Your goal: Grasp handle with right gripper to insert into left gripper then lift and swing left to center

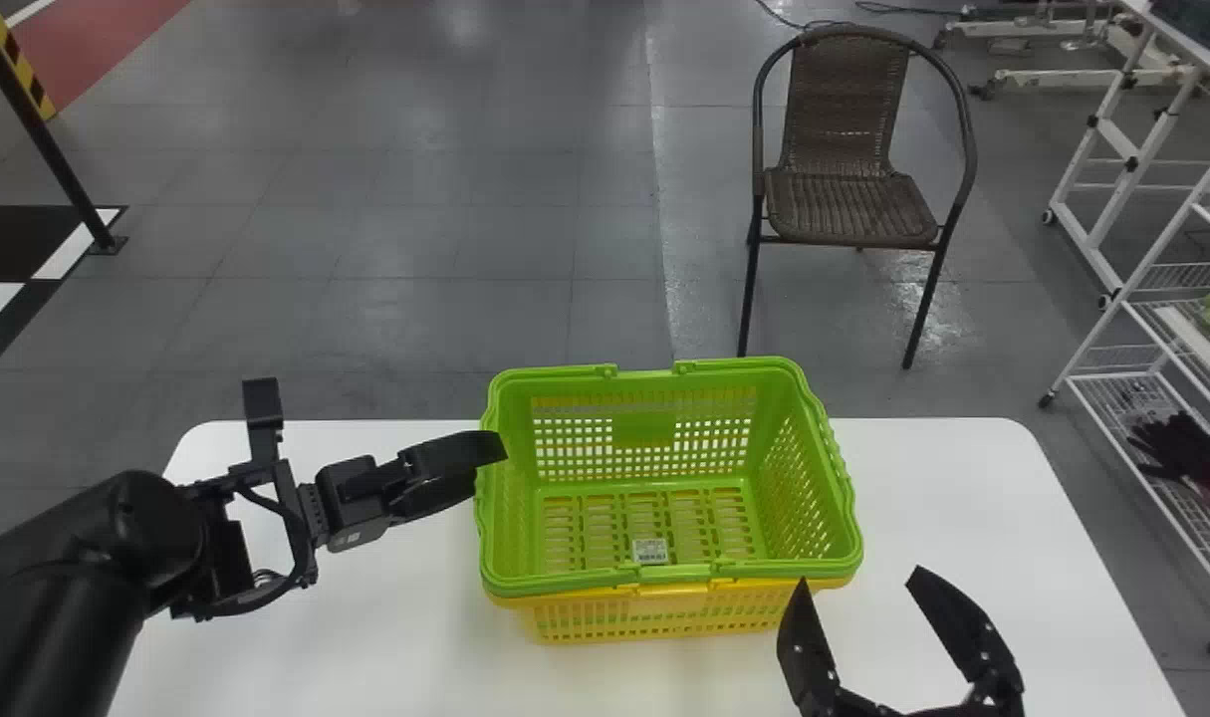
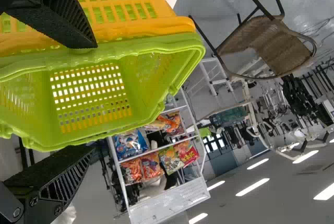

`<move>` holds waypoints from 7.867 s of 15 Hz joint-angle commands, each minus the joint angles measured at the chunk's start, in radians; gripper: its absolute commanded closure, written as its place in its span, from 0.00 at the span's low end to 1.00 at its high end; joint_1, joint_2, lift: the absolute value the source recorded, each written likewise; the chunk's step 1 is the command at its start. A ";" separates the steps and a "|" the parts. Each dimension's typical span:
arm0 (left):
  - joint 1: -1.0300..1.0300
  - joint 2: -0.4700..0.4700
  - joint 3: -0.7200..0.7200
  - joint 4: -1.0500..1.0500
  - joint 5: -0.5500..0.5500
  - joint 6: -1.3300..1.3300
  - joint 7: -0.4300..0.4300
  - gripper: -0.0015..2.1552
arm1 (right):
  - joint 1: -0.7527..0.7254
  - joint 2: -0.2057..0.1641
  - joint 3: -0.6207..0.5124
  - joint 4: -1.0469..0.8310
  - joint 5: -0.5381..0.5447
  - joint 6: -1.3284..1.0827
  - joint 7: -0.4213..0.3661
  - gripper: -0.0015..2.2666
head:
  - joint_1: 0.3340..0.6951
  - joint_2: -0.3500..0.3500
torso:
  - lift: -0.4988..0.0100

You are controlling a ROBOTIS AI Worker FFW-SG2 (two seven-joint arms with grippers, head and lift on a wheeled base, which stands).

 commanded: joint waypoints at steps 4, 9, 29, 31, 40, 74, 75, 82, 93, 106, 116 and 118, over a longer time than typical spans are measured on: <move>-0.014 0.002 0.005 -0.003 0.015 0.035 -0.002 0.06 | 0.000 0.001 0.000 0.000 0.000 0.000 0.000 0.04 | 1.00 0.51 | 0.98; -0.028 0.005 0.016 -0.011 0.072 0.102 -0.012 0.06 | -0.003 0.001 0.000 0.002 -0.002 0.000 0.000 0.04 | 1.00 0.50 | 0.98; -0.154 -0.041 -0.073 -0.021 0.108 0.314 -0.036 0.06 | -0.012 0.001 -0.126 0.017 -0.062 -0.123 0.008 0.03 | 1.00 0.29 | 0.98; -0.175 -0.044 -0.089 -0.012 0.099 0.314 -0.035 0.06 | -0.015 0.001 -0.150 0.017 -0.062 -0.110 0.008 0.03 | 1.00 0.24 | 0.98; -0.220 -0.052 -0.099 0.035 0.070 0.314 -0.038 0.06 | -0.080 0.001 -0.265 0.048 -0.071 0.028 0.029 0.87 | 1.00 0.14 | 0.98; -0.240 -0.038 -0.145 0.029 0.067 0.379 -0.058 0.06 | -0.546 -0.130 -0.172 0.373 0.181 0.390 0.186 0.99 | 1.00 0.18 | 0.98; -0.238 -0.037 -0.145 0.028 0.067 0.379 -0.058 0.06 | -0.555 -0.130 -0.167 0.381 0.190 0.396 0.195 0.99 | 1.00 0.18 | 0.98; -0.235 -0.035 -0.144 0.023 0.068 0.385 -0.064 0.06 | -0.581 -0.138 -0.133 0.419 0.230 0.402 0.222 0.99 | 1.00 0.22 | 0.98; -0.228 -0.037 -0.145 0.023 0.068 0.385 -0.064 0.06 | -0.597 -0.138 -0.115 0.439 0.237 0.399 0.233 0.99 | 1.00 0.23 | 0.98; -0.220 -0.037 -0.145 0.023 0.068 0.385 -0.065 0.06 | -0.603 -0.141 -0.103 0.444 0.225 0.390 0.247 0.99 | 1.00 0.25 | 0.98; -0.223 -0.044 -0.142 0.015 0.070 0.406 -0.062 0.06 | -0.578 -0.133 -0.092 0.362 0.213 0.417 0.249 0.99 | 1.00 0.26 | 0.98; -0.223 -0.048 -0.148 0.012 0.078 0.406 -0.058 0.06 | -0.577 -0.132 -0.084 0.355 0.214 0.423 0.249 0.99 | 1.00 0.26 | 0.98</move>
